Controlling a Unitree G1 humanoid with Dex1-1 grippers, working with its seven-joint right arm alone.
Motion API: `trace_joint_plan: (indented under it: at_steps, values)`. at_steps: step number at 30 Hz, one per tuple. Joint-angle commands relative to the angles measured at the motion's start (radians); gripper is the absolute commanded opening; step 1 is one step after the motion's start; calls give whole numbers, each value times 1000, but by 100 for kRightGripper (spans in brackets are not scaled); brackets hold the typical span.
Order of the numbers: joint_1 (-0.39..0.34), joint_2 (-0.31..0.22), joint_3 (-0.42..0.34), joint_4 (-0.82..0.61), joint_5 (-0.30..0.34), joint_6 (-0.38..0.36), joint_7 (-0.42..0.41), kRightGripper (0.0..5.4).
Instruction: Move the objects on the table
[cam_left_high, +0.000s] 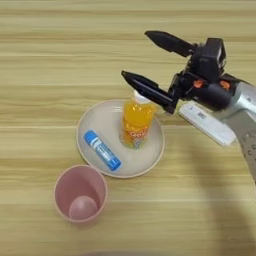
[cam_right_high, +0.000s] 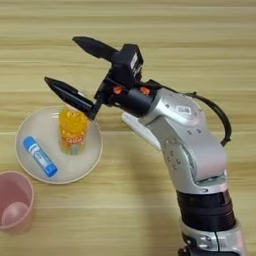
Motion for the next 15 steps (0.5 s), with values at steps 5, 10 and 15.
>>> trace_joint_plan:
  at_steps: [5, 10, 15]
  values:
    - [-35, -78, -50, 83, -26, -74, 57, 538]
    - [-13, -84, -24, 127, -64, -99, 89, 538]
    - [13, -80, 20, 148, -98, -117, 119, 538]
